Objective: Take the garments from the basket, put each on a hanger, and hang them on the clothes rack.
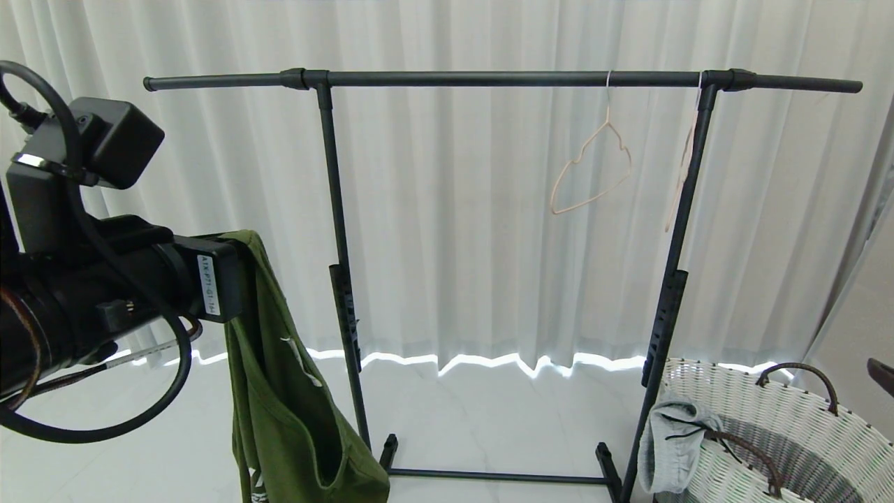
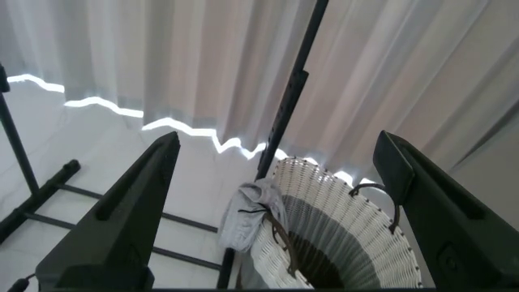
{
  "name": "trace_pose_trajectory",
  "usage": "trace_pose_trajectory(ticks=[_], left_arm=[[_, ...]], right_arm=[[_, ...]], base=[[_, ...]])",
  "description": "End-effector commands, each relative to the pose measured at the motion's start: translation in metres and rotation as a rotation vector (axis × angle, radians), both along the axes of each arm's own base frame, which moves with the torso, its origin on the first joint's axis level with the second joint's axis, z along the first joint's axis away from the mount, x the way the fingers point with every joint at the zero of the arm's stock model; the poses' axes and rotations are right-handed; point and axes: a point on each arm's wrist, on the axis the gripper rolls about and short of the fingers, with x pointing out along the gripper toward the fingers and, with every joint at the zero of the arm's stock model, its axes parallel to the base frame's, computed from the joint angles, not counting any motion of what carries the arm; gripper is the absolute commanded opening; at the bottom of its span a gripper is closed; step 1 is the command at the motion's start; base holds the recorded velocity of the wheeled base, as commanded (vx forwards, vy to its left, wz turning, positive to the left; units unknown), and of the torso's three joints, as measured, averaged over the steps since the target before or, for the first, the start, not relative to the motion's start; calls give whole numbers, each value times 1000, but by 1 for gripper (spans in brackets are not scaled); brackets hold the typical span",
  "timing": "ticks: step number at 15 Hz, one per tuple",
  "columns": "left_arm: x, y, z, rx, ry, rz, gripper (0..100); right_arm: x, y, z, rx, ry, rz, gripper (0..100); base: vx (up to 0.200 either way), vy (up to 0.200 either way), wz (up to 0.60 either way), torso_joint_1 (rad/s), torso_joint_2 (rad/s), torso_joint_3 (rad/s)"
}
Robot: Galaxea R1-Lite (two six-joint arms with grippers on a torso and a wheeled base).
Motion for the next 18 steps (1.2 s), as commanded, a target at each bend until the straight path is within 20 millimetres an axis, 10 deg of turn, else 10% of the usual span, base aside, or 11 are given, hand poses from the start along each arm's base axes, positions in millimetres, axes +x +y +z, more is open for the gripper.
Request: trace_pose_trajectory(ticks=[1,18], left_arm=[[-1,0,0,-2,-3,0,0],[-1,0,2,-3,-8,-2,0]], right_arm=[[-6,0,-3,0,-13,-1,100],[-25,-1,-49,-82,38,43,100]], base=[[0,0,0,0,0,0],[0,0,0,0,0,0]])
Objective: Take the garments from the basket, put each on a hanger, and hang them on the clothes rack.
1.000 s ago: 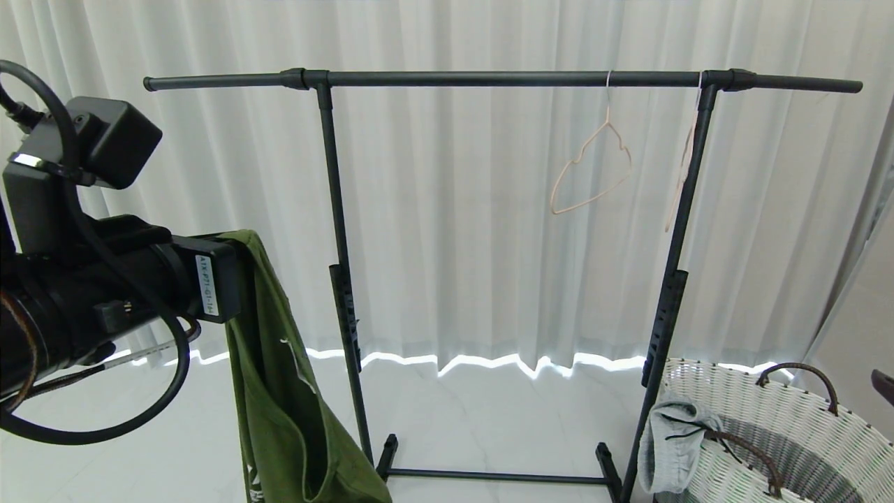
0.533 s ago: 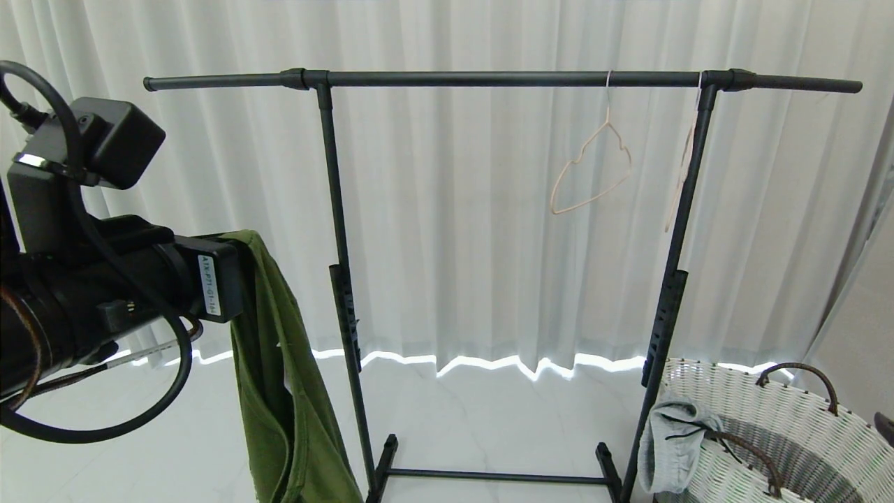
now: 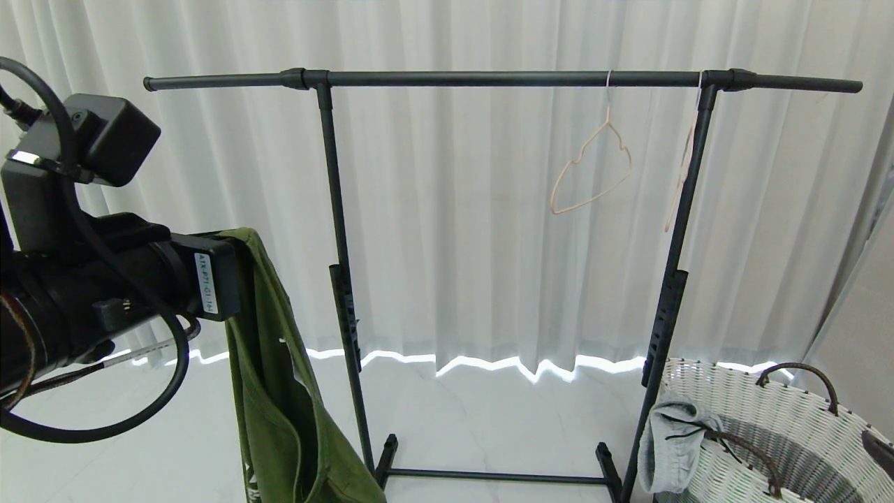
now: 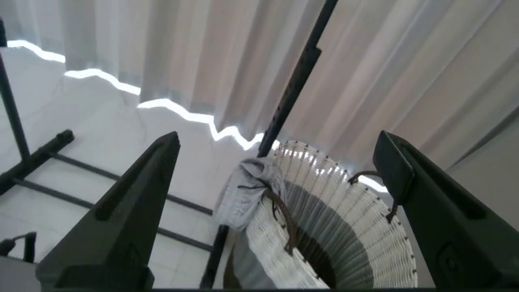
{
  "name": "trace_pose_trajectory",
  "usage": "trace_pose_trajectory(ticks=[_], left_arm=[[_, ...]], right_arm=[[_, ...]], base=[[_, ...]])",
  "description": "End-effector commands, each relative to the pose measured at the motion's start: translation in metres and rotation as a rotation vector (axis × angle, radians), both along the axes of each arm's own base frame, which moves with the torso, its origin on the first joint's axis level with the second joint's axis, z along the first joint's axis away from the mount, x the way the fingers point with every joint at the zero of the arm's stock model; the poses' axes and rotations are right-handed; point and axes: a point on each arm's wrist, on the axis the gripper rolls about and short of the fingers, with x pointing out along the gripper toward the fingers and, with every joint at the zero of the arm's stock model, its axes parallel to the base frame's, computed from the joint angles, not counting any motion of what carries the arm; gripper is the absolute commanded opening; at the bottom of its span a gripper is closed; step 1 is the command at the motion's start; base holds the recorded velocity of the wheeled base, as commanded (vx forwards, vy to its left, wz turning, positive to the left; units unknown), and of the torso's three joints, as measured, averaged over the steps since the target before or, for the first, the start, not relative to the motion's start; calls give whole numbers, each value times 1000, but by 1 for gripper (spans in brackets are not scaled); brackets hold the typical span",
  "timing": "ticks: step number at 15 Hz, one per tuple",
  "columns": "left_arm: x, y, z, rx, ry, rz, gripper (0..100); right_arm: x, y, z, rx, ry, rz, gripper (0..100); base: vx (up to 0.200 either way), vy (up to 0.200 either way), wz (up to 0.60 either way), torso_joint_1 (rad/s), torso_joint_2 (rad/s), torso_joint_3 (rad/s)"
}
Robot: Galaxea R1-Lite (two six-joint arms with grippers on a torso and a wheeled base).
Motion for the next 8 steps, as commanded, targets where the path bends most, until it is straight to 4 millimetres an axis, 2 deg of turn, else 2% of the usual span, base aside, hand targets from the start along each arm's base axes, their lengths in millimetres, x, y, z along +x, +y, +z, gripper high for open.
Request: trace_pose_trajectory(ticks=[1,4,8], left_arm=[[0,0,0,0,-1,0,0],[0,0,0,0,-1,0,0],[1,0,3,-4,-7,0,0]], right_arm=[[-2,0,-15,-15,39,15,100],[-7,1,-40,-28,100,41,100],[-7,1,-39,-21,100,38,100]], base=[[0,0,0,0,0,0],[0,0,0,0,0,0],[0,0,0,10,-5,-15]])
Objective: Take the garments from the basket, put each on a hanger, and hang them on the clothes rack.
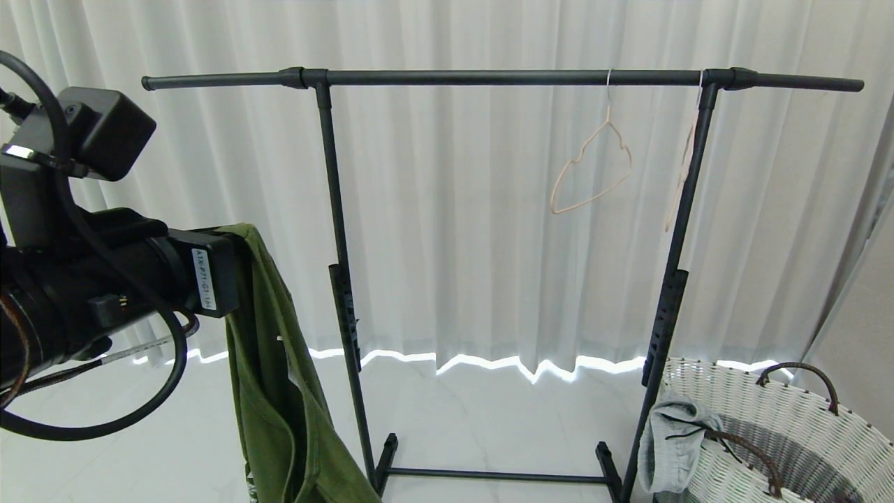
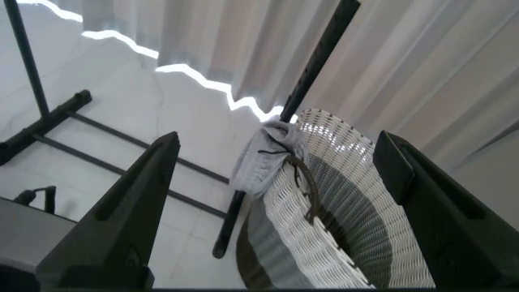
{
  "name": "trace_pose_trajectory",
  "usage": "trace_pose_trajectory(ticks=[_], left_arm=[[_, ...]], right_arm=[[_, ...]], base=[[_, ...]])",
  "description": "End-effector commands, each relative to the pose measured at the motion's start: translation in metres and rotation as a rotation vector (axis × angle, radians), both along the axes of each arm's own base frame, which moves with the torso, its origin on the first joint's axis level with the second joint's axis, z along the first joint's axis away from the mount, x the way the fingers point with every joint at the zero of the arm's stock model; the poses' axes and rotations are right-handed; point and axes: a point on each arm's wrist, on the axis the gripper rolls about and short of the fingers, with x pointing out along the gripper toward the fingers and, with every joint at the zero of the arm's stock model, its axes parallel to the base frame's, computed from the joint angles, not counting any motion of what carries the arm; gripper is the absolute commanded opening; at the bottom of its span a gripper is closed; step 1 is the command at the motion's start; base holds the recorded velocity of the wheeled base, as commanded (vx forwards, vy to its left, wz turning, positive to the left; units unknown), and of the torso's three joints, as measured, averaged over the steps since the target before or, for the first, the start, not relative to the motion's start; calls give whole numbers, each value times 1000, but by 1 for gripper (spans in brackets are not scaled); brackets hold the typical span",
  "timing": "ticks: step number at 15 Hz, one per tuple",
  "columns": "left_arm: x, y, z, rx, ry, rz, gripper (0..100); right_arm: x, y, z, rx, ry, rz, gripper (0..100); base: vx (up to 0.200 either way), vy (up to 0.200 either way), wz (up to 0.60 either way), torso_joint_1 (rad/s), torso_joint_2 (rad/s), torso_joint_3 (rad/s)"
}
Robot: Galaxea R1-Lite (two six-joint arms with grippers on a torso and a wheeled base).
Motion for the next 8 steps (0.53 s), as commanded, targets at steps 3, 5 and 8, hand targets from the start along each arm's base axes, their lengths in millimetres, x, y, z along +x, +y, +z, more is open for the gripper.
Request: trace_pose_trajectory(ticks=[3,5,8], left_arm=[[0,0,1,-1,-3,1,0],[0,0,1,-1,-3,1,0],[-1,0,1,-3,-5,1,0]], right_arm=[[0,0,-2,2,8,0,100],[-1,0,-1,2,3,-1,100],[-1,0,-2,2,3,-1,100]], base=[[0,0,0,137,-364,-201],[0,0,0,85,-461,-246],[0,0,0,221,-473,-251]])
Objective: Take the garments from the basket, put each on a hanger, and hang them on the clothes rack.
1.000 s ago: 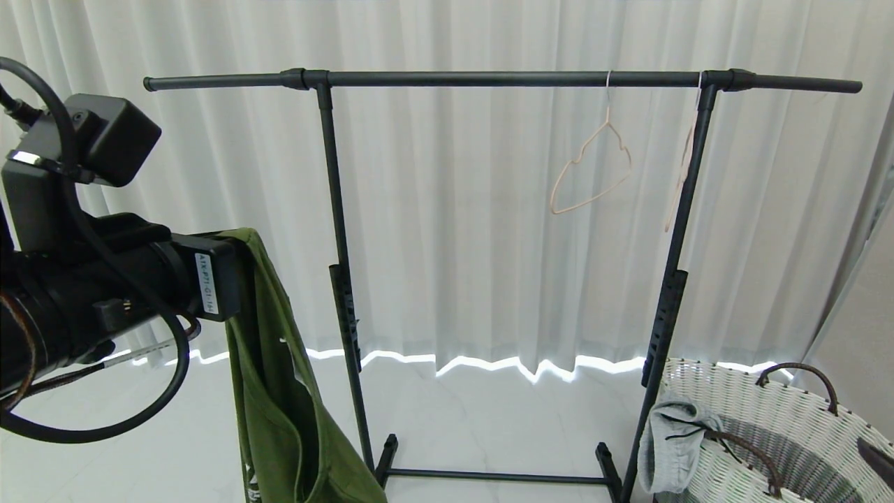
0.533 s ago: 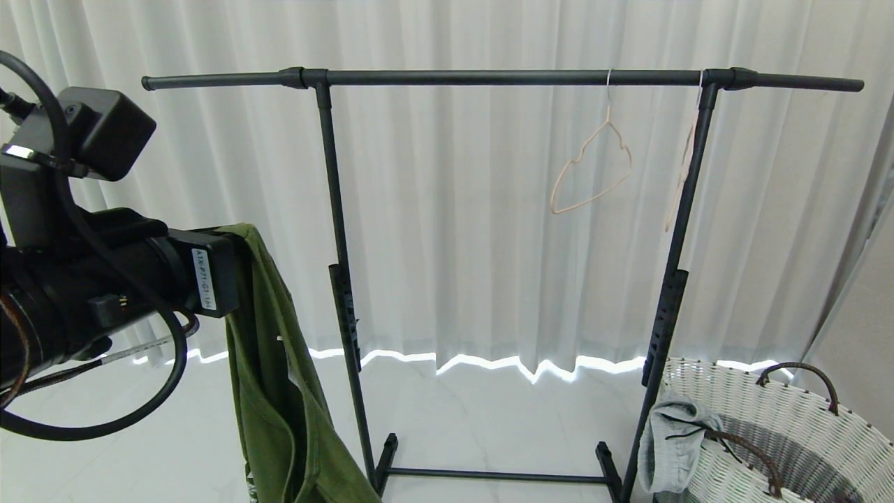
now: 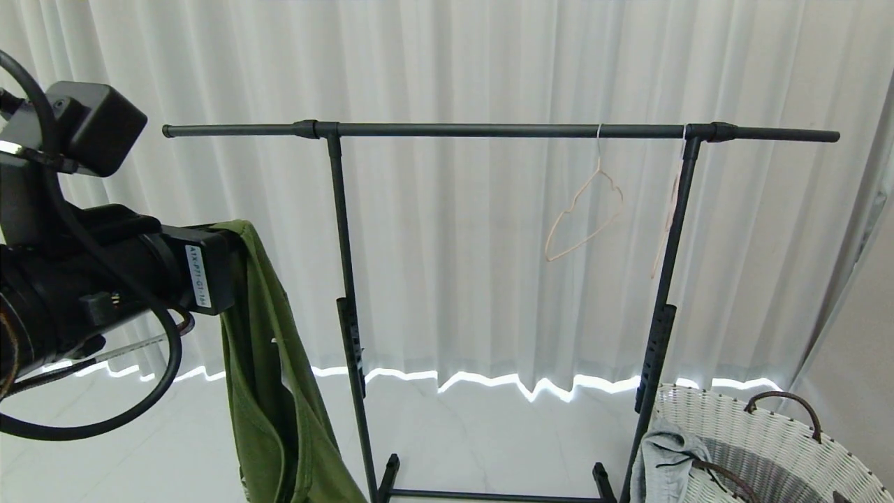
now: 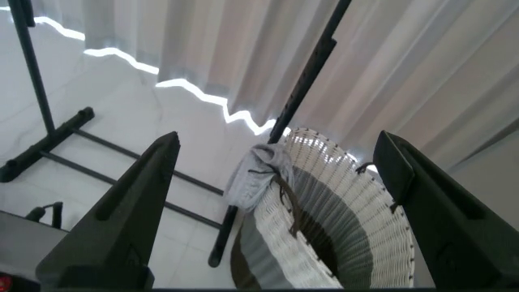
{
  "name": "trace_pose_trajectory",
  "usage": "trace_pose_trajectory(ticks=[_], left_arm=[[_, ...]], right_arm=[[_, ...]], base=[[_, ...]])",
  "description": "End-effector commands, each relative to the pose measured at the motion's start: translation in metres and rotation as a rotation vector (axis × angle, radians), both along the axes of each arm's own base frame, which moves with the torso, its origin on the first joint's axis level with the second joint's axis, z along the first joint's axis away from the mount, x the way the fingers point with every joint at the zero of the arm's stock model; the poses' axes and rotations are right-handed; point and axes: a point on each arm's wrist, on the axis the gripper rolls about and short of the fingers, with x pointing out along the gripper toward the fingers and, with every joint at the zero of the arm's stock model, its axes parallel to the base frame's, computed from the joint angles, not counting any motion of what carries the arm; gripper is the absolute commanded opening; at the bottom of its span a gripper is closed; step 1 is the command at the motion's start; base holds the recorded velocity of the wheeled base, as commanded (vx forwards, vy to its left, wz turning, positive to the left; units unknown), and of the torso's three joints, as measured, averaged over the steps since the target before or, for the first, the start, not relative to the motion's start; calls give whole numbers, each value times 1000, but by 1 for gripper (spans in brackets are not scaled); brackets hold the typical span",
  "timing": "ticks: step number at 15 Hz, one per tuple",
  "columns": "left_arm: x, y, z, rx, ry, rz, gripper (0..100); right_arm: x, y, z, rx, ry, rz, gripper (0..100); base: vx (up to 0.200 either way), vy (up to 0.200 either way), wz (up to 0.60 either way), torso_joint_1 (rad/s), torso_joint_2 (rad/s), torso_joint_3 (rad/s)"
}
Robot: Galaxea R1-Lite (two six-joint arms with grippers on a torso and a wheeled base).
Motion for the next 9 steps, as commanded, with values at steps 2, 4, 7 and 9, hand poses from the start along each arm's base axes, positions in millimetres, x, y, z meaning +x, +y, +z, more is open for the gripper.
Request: trace_pose_trajectory(ticks=[2,4,7,9], left_arm=[[0,0,0,1,2,0,0],[0,0,-1,1,2,0,0],[-1,1,0,-1,-1,0,0],[-1,1,0,-3,-2,2,0]], right_arm=[[0,0,0,0,0,0,100],[0,0,0,-1,0,-2,100],[0,0,0,-1,0,-5,100],[0,0,-1,12,11,-18,100]], base=[[0,0,0,290,-456,-268],[0,0,0,244,-488,-261],[0,0,0,233,-489,-261],[0,0,0,166,-329,-176]])
